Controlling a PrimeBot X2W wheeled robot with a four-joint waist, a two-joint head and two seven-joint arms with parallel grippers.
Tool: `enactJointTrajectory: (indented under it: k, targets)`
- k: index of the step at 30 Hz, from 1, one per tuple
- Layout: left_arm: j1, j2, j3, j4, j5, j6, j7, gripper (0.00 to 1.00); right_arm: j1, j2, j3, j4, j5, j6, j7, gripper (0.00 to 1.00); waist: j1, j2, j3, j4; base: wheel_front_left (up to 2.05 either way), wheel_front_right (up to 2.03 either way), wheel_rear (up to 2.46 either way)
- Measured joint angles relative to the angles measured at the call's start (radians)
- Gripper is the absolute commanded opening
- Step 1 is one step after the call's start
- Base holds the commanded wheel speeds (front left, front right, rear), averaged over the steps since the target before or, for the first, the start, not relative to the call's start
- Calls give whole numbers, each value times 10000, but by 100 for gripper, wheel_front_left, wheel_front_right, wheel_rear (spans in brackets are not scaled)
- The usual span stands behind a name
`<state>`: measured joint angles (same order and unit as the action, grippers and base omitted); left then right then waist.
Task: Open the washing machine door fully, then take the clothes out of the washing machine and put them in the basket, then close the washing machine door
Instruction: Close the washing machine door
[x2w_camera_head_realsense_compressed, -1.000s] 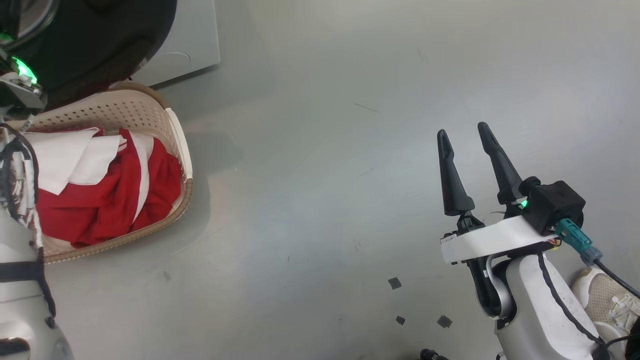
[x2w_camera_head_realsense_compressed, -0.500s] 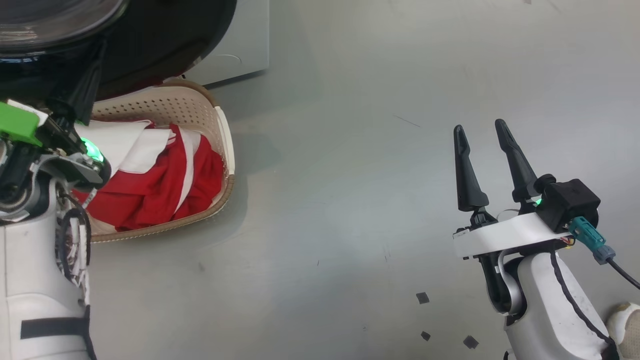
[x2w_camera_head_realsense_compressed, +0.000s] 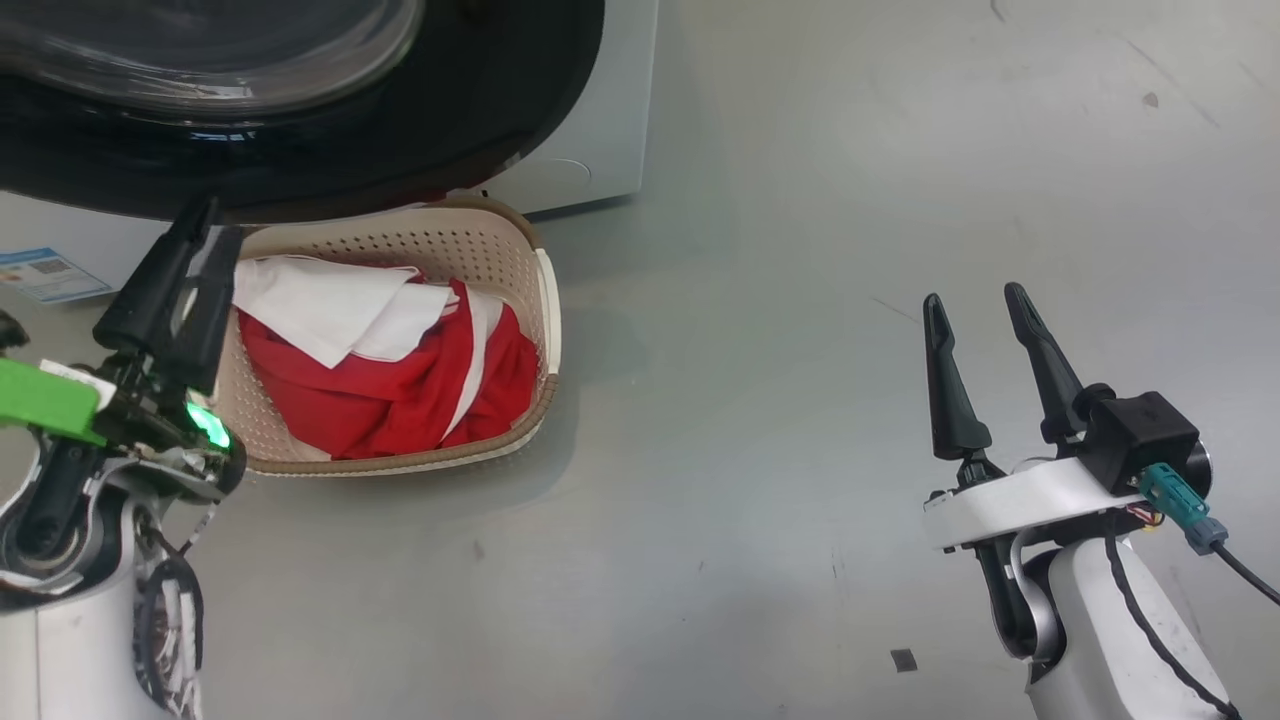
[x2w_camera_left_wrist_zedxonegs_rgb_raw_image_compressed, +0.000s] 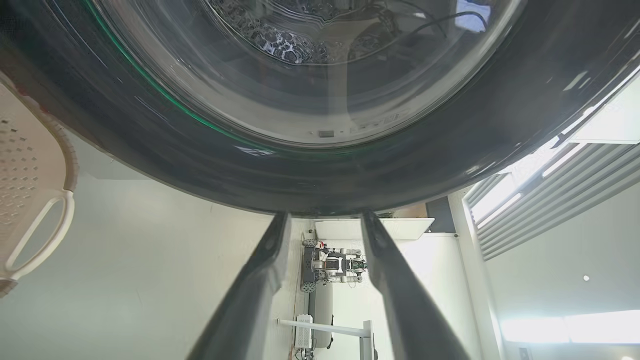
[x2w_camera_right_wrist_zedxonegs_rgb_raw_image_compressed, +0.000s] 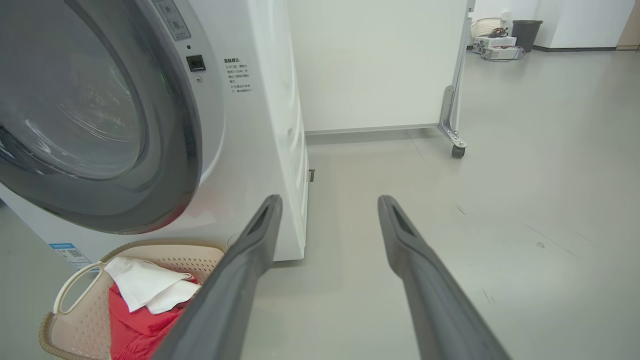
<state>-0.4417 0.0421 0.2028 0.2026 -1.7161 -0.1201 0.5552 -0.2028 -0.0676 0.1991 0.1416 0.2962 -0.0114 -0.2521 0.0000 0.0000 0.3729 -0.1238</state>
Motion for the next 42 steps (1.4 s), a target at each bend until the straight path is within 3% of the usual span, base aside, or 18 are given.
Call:
enactJointTrajectory:
  k: [8, 15, 17, 22, 34, 42]
  targets:
    - [1314, -58, -56, -767, 151, 0, -73, 100, 331, -136, -50, 186, -105, 13, 0, 100, 0, 0, -546, 476, 0, 0, 0]
    - [2266, -75, -284, -1730, 1095, 0, -610, 100, 709, -198, -115, 328, -161, 15, 0, 100, 0, 0, -1183, 865, 0, 0, 0]
    - [2664, -75, -642, -2136, 2109, -2, -851, 100, 864, -205, -132, 380, -161, 17, 0, 100, 0, 0, -1471, 1014, 0, 0, 0]
    - [3154, 4, -882, -2874, 3400, -2, -1523, 100, 1095, -199, -123, 454, -163, 44, 0, 100, 0, 0, -1942, 1227, 0, 0, 0]
    - [4348, 1733, -2316, -4052, 8048, -8, -3540, 100, 1550, -199, -117, 495, -173, 44, 0, 100, 0, 0, -2826, 1502, 0, 0, 0]
    - [5276, 2040, -2773, -3672, 10140, -8, -4750, 100, 1871, -211, -107, 493, -174, 42, 0, 100, 0, 0, -3181, 1451, 0, 0, 0]
